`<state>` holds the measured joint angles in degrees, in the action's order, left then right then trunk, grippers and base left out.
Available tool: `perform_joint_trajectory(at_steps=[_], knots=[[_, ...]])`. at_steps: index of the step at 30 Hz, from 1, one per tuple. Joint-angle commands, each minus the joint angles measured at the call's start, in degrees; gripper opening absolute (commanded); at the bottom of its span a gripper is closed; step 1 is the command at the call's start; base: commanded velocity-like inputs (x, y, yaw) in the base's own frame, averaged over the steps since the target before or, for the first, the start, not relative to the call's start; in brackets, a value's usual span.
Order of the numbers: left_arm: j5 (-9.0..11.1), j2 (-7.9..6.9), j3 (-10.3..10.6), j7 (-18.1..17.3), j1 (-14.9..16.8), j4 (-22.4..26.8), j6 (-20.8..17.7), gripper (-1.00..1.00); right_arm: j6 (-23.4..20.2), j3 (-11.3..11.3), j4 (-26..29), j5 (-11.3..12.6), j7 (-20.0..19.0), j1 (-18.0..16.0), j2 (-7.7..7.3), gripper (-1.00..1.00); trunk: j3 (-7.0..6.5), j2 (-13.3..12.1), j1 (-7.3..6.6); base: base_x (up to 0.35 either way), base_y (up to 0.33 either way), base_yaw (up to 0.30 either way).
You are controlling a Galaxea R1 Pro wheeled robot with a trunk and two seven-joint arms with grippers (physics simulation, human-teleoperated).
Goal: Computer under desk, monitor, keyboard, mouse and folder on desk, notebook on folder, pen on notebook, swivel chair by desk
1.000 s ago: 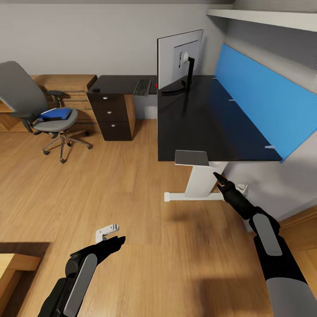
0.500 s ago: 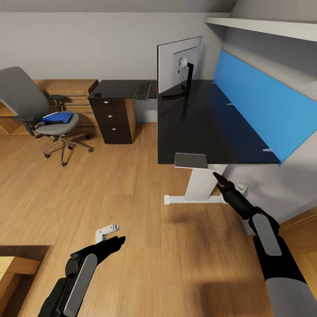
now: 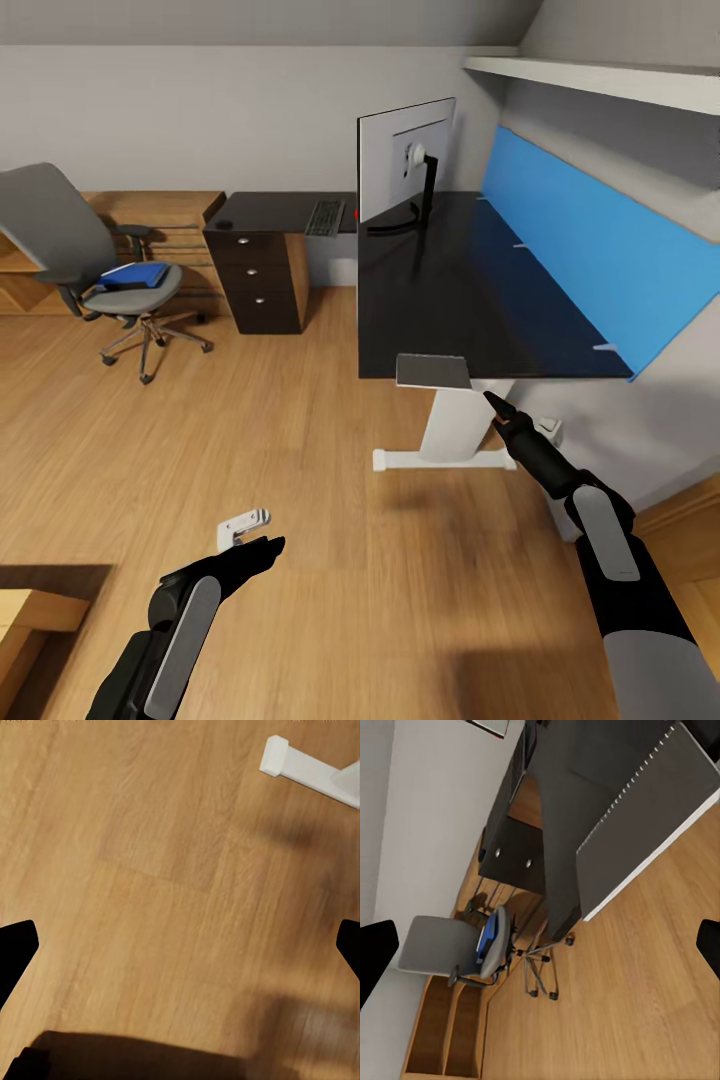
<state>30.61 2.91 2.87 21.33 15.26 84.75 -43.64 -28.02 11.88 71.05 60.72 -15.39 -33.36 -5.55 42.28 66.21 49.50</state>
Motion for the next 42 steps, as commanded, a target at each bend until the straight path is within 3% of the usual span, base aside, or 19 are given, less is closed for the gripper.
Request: perform_joint_trajectory(at_steps=[1,42], knots=[[0.6,0.02,0.03,0.56,0.03,0.06,-0.13,1.0,-0.4,0.1,0.01,0.24,-0.08,-0.03,0.01,1.0,-0.05,0.03,0.0,0.0,0.0,0.0],[0.73,0.1,0.09,0.62,0.03,0.06,-0.13,1.0,-0.41,0.15,0.11,0.2,-0.16,-0.03,-0.17,1.0,3.38,16.07,8.79,0.0,0.0,0.0]])
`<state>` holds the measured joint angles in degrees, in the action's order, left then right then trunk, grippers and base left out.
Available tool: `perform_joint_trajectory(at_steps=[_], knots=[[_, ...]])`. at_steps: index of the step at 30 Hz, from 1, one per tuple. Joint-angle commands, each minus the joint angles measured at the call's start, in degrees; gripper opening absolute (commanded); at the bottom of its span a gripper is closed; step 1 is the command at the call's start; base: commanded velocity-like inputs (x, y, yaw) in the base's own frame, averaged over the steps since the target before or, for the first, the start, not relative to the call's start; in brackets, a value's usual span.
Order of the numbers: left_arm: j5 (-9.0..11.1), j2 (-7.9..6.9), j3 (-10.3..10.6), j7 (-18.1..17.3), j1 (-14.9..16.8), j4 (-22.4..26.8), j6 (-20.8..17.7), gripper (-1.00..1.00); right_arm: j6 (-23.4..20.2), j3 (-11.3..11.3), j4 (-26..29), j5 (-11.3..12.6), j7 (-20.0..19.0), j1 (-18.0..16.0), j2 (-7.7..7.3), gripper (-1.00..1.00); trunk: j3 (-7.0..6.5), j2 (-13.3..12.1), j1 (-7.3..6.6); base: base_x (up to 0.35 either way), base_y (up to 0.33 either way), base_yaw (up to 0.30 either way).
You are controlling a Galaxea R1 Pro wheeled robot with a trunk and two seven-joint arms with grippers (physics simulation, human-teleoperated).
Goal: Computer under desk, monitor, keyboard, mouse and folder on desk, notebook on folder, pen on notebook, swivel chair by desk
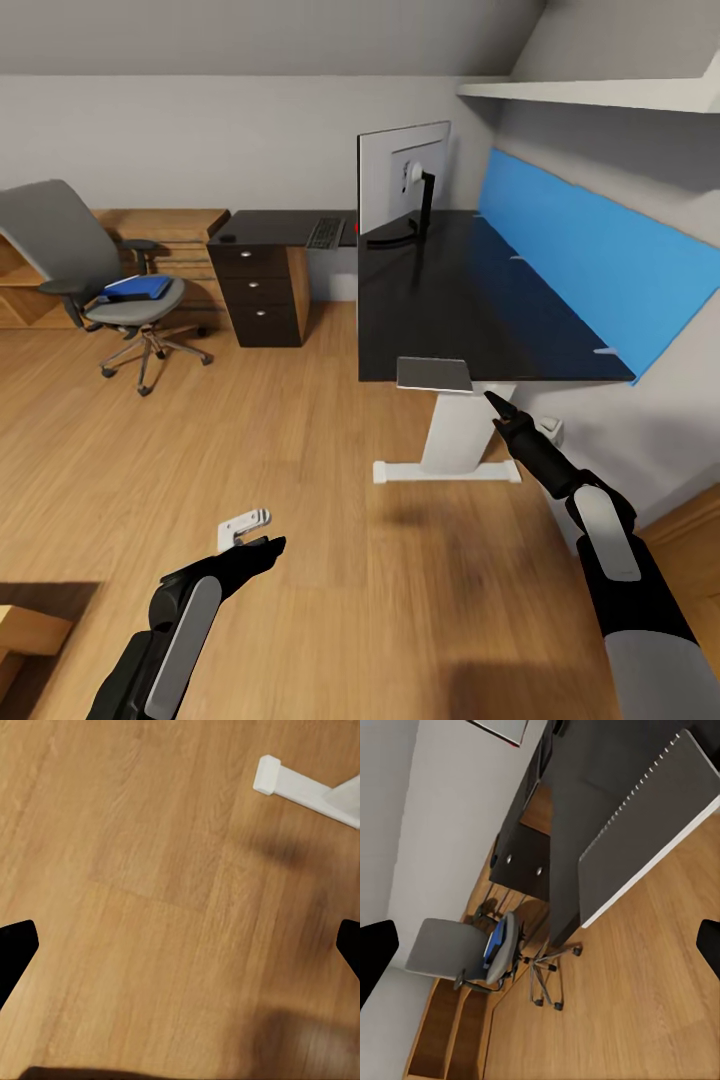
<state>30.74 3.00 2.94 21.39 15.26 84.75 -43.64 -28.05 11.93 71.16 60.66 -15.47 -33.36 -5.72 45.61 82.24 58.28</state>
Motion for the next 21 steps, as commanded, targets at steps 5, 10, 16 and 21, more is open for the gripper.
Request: perform_joint_trajectory(at_steps=[5,10,16,21], knots=[[0.63,0.05,0.05,0.58,0.03,0.06,-0.13,1.0,-0.42,0.11,0.03,0.25,-0.09,-0.04,0.01,1.0,0.49,2.04,1.1,0.0,0.0,0.0],[0.64,0.07,0.05,0.58,0.03,0.05,-0.13,1.0,-0.43,0.1,0.03,0.25,-0.09,-0.04,0.01,1.0,0.57,3.25,1.76,0.0,0.0,0.0],[0.72,0.07,0.05,0.44,0.03,-0.02,-0.12,1.0,-0.43,0.08,0.11,0.25,-0.09,-0.01,0.01,1.0,0.02,3.25,1.76,0.0,0.0,0.0],[0.72,0.07,0.09,0.38,0.03,-0.04,-0.13,1.0,-0.43,0.04,0.12,0.25,-0.09,0.02,0.01,1.0,-0.44,3.25,1.76,0.0,0.0,0.0]])
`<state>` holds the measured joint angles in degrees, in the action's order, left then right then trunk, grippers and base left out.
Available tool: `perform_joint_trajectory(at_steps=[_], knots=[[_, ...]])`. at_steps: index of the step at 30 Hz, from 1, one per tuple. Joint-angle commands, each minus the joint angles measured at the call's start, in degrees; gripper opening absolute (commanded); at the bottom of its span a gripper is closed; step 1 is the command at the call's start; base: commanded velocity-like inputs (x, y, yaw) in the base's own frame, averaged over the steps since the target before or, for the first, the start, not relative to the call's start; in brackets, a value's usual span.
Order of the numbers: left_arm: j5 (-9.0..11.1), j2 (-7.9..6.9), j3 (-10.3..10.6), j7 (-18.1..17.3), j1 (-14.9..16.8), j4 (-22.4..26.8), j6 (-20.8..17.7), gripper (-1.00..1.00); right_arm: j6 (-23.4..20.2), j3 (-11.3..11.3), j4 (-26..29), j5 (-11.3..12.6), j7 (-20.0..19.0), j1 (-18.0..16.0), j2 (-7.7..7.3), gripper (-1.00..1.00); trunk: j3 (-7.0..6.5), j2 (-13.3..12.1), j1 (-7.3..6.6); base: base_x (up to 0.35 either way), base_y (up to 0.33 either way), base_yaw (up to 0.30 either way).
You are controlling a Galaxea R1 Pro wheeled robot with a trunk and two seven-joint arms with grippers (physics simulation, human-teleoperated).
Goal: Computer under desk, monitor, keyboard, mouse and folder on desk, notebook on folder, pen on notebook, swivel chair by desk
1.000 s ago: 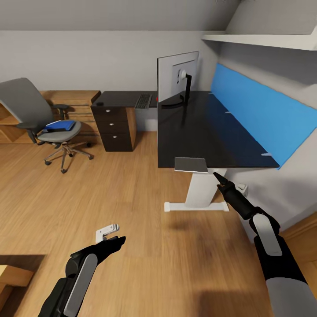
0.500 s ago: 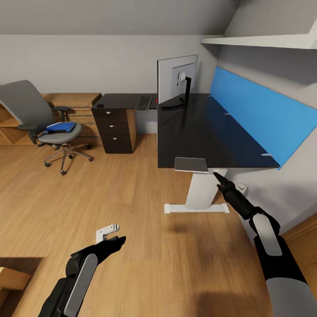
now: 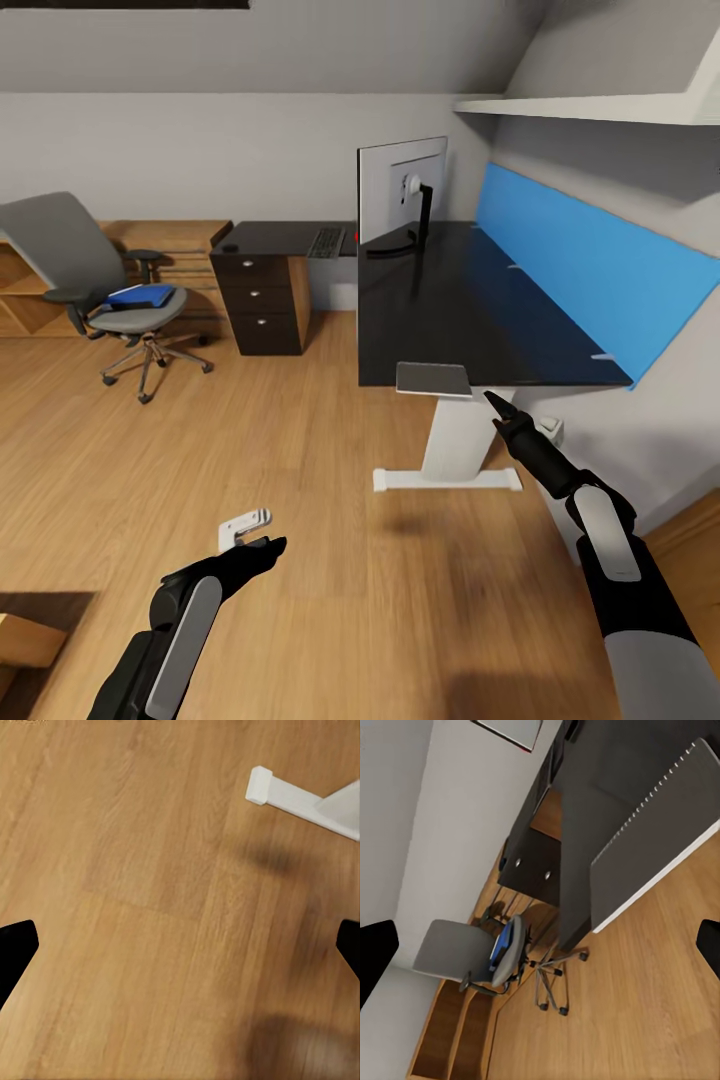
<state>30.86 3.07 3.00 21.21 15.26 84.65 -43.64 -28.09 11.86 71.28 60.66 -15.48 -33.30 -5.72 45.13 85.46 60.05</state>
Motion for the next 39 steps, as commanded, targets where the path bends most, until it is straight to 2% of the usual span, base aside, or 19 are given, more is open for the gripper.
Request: perform_joint_trajectory(at_steps=[1,15,39], knots=[[0.6,0.0,0.04,0.54,0.03,0.05,-0.13,1.0,-0.39,0.1,0.0,0.25,-0.08,-0.03,0.01,1.0,-0.05,0.02,0.0,0.0,0.0,0.0],[0.6,0.0,0.06,0.62,0.03,-0.01,-0.13,1.0,-0.39,0.13,-0.04,0.25,-0.08,-0.01,0.01,1.0,-1.33,0.02,0.0,0.0,0.0,0.0],[0.58,0.0,0.11,0.76,0.02,-0.01,-0.13,1.0,-0.39,0.11,-0.09,0.34,-0.08,-0.01,0.11,1.0,0.78,9.65,5.27,0.0,0.0,0.0]])
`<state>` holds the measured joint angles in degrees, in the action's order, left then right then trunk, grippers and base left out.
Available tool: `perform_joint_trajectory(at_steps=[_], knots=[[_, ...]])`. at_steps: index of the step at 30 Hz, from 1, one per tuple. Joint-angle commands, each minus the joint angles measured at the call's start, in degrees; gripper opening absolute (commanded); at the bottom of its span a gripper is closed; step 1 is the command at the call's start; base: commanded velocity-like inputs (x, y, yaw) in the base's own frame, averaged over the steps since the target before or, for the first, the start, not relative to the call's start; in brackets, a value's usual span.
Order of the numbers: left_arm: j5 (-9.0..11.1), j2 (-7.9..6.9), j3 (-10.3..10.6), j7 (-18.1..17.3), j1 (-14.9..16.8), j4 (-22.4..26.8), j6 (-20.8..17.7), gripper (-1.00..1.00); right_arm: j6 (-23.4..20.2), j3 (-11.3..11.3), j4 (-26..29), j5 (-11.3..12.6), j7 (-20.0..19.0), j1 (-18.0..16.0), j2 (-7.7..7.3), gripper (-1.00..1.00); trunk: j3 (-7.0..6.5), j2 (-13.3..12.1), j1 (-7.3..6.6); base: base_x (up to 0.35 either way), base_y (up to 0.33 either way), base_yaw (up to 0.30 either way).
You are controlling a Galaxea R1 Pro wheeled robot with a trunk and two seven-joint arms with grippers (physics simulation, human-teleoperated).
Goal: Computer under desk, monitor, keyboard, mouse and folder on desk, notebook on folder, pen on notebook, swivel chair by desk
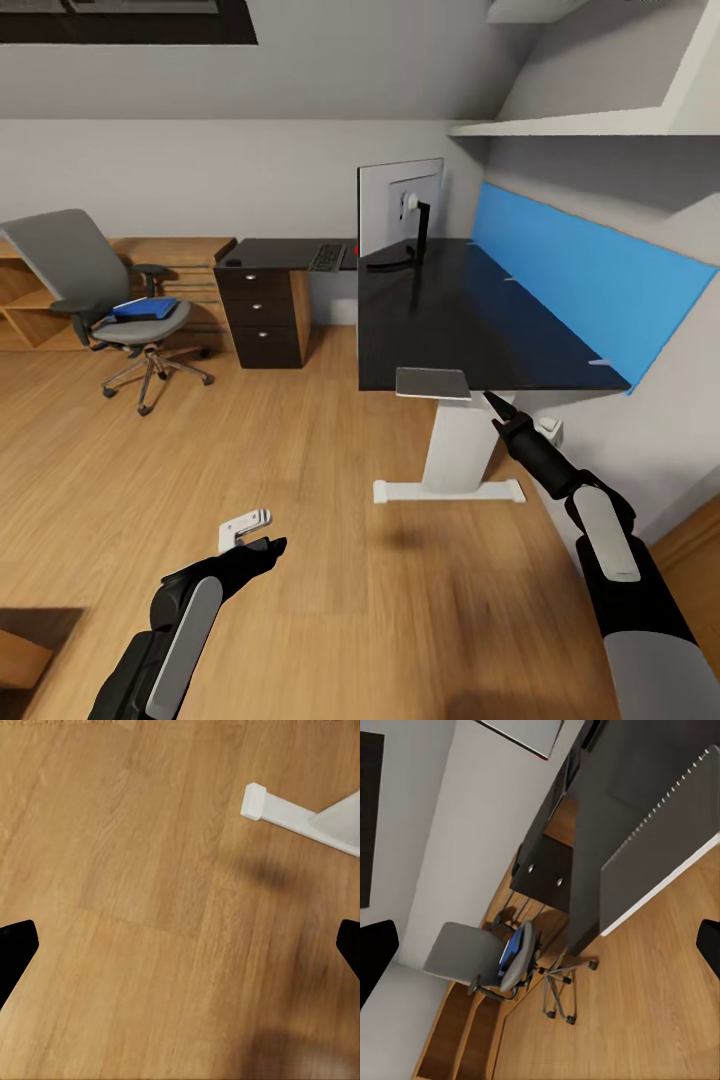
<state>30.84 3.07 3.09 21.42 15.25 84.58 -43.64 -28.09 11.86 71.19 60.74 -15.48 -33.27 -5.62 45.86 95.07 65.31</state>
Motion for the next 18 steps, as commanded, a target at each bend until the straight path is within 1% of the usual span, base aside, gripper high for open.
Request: perform_joint_trajectory(at_steps=[1,18], knots=[[0.61,0.0,0.02,0.56,0.02,0.06,-0.13,1.0,-0.39,0.1,0.0,0.26,-0.08,-0.04,-0.01,1.0,0.14,0.44,0.22,0.0,0.0,0.0],[0.61,0.03,0.03,0.56,0.02,0.09,-0.13,1.0,-0.47,0.18,0.05,0.26,-0.08,-0.04,-0.18,1.0,1.63,7.26,3.96,0.0,0.0,0.0]])
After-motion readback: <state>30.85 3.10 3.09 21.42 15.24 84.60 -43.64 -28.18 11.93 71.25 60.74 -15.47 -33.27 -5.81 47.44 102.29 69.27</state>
